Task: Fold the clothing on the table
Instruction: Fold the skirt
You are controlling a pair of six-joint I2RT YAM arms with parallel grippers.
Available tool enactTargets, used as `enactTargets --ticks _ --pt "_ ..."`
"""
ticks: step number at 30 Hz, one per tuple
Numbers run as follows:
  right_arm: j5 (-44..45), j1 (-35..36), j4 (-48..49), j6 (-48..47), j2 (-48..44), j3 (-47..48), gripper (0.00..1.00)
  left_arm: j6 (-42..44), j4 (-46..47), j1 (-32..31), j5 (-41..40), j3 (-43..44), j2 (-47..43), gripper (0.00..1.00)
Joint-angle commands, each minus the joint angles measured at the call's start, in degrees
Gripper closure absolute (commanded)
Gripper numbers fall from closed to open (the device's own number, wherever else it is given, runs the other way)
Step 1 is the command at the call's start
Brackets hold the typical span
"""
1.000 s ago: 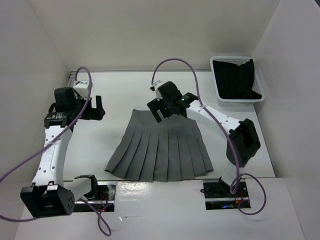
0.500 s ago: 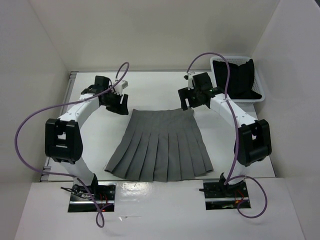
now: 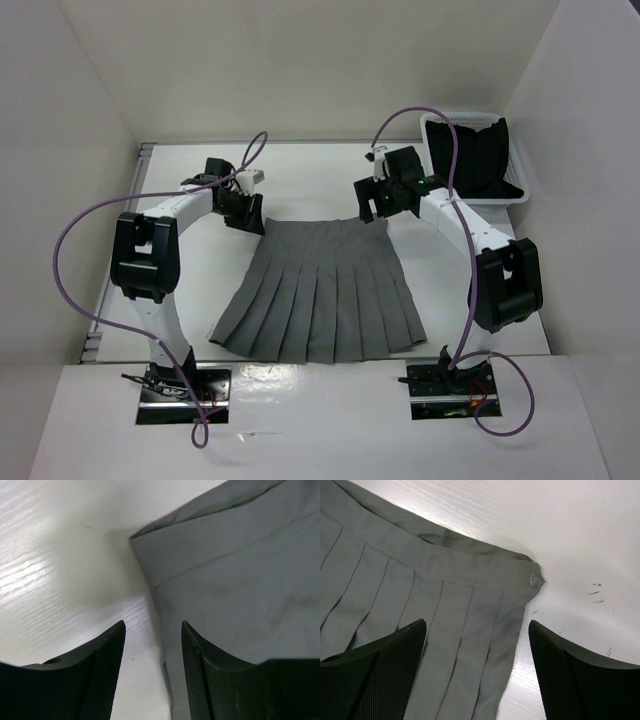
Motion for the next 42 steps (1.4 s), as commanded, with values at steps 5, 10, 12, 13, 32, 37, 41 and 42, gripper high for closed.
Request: enactTargets --ticks 5,10,12,13,32,37,41,42 --pt "-1.2 -0.3 2.9 -0.9 -0.7 -1.1 0.13 -4.5 4.0 -2.9 0.4 3.3 0.8 0.44" --pt "-1.2 -0.3 2.9 -0.9 -1.7 -2.1 0.13 -5.0 4.0 -3.4 -0.1 5.1 2.9 0.45" --pt "-1.2 -0.3 2.9 -0.9 -1.7 -2.1 0.13 -5.5 4.0 -3.4 -0.1 5.9 3.7 0.45" --pt "-1.2 -0.3 2.9 -0.9 -1.7 -2.1 0.13 -5.5 4.0 -3.4 -0.1 5.9 4.2 0.45" --pt "-1.2 -0.8 3.5 -0.9 -2.3 -3.3 0.13 -5.0 4.6 -3.4 -2.0 9.3 10.0 0.62" --pt "-1.2 -0.8 4.0 -1.5 -2.3 -3.8 0.13 -4.5 4.1 -3.4 -1.4 8.1 9.5 0.67" --pt "-1.1 -3.0 4.0 -1.5 -1.4 -3.8 0.13 -4.0 4.1 -3.4 -1.9 6.7 8.3 0.75" --pt "-2.1 -3.5 4.0 -1.5 -0.9 -3.8 0.13 -4.0 4.1 -3.4 -1.9 6.1 8.3 0.77"
